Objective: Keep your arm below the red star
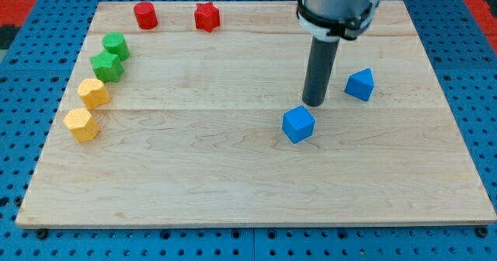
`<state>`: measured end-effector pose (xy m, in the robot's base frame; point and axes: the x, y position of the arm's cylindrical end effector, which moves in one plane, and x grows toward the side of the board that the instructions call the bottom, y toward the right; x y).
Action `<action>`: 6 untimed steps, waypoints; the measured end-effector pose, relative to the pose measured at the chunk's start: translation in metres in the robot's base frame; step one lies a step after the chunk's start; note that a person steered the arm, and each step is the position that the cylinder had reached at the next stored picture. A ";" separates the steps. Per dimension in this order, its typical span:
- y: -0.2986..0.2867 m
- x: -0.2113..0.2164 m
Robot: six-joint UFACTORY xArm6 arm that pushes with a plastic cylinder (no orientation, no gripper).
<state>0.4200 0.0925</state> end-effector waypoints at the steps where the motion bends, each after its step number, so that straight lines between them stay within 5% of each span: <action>1: 0.026 -0.001; 3: 0.033 -0.028; 6: -0.143 -0.101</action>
